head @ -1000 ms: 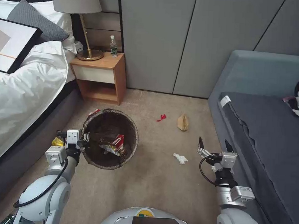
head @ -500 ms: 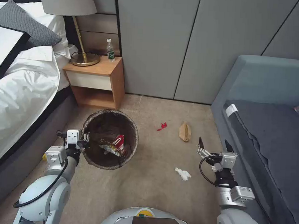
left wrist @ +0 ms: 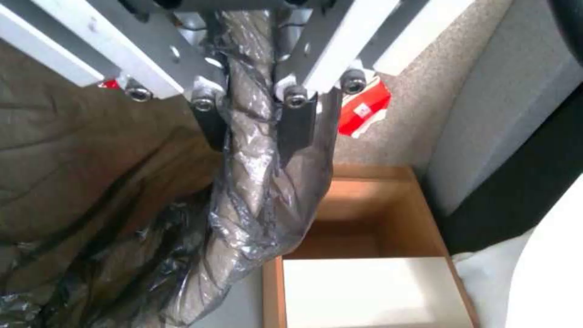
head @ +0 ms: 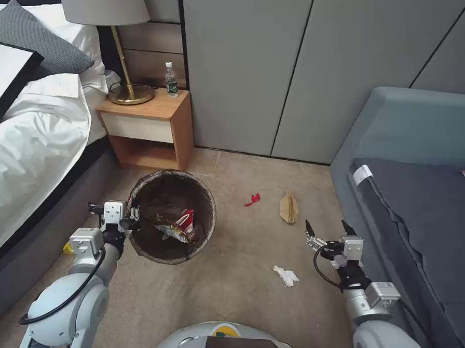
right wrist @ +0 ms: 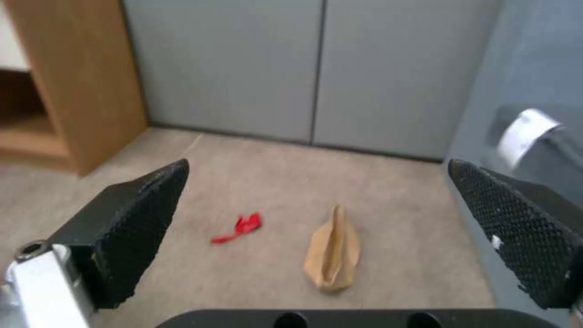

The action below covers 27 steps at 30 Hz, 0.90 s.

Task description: Pick up the trash bin, then pick up the garbage from the floor and place it into the trash bin.

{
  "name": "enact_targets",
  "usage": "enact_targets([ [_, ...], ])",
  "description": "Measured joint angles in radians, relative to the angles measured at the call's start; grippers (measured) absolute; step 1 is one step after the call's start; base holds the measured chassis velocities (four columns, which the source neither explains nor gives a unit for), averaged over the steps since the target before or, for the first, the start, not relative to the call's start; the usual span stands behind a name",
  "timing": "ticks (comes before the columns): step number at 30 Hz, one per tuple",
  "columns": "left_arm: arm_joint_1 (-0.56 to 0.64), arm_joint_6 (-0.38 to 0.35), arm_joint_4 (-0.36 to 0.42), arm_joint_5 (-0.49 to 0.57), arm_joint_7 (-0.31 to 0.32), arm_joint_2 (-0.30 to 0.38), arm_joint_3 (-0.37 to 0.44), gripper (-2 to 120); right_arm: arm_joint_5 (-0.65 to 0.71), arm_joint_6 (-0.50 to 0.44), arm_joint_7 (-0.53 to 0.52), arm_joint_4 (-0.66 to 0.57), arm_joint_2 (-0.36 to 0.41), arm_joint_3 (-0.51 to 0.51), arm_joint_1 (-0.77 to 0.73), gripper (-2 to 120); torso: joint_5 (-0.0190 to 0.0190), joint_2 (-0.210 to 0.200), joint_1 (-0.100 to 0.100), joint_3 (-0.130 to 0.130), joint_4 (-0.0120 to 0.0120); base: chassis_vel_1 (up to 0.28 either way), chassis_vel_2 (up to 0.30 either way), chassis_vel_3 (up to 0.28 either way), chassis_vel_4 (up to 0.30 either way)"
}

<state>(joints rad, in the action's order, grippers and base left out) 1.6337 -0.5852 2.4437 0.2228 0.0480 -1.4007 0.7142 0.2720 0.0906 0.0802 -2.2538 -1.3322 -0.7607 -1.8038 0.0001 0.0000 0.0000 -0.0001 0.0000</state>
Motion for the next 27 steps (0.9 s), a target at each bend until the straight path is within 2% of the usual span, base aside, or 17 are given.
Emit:
enact_targets([
  [2, 0.002, 0.0, 0.001, 0.0, 0.0, 0.0, 0.0, 3, 0.023, 0.012, 0.013, 0.008, 0.023, -0.007, 0.003, 100, 0.0001, 0.0, 0.0, 0.0, 0.0, 0.0, 0.0, 0.0, 0.0],
  [6, 0.011, -0.003, 0.008, 0.0, 0.001, 0.001, 0.001, 3, 0.119, 0.065, 0.064, 0.053, 0.126, -0.02, 0.021, 100, 0.0002, 0.0, 0.0, 0.0, -0.0001, 0.0, 0.0, 0.0, 0.0],
  [12, 0.018, -0.005, 0.013, 0.001, 0.002, 0.005, 0.005, 3, 0.143, 0.103, 0.101, 0.106, 0.206, 0.005, 0.059, 100, 0.0001, 0.0, 0.0, 0.0, 0.0, 0.0, 0.0, 0.0, 0.0],
  [17, 0.022, -0.01, 0.015, 0.001, 0.003, 0.008, 0.008, 3, 0.196, 0.218, 0.118, 0.166, 0.285, 0.065, 0.126, 100, 0.0, 0.0, 0.0, 0.0, -0.0001, 0.0, 0.0, 0.0, 0.0],
  [18, 0.022, -0.01, 0.015, 0.001, 0.003, 0.008, 0.008, 3, 0.196, 0.218, 0.118, 0.166, 0.285, 0.065, 0.126, 100, 0.0, 0.0, 0.0, 0.0, -0.0001, 0.0, 0.0, 0.0, 0.0],
  [22, 0.019, -0.015, 0.015, 0.0, 0.005, 0.009, 0.006, 3, 0.231, 0.32, 0.123, 0.218, 0.314, 0.114, 0.193, 100, 0.0, 0.0, 0.0, 0.0, 0.0, 0.0, 0.0, 0.0, 0.0],
  [27, 0.016, -0.017, 0.012, 0.0, 0.007, 0.011, 0.007, 3, 0.248, 0.373, 0.12, 0.284, 0.33, 0.17, 0.251, 100, 0.0, 0.0, 0.0, 0.0, 0.0, 0.0, 0.0, 0.0, 0.0],
])
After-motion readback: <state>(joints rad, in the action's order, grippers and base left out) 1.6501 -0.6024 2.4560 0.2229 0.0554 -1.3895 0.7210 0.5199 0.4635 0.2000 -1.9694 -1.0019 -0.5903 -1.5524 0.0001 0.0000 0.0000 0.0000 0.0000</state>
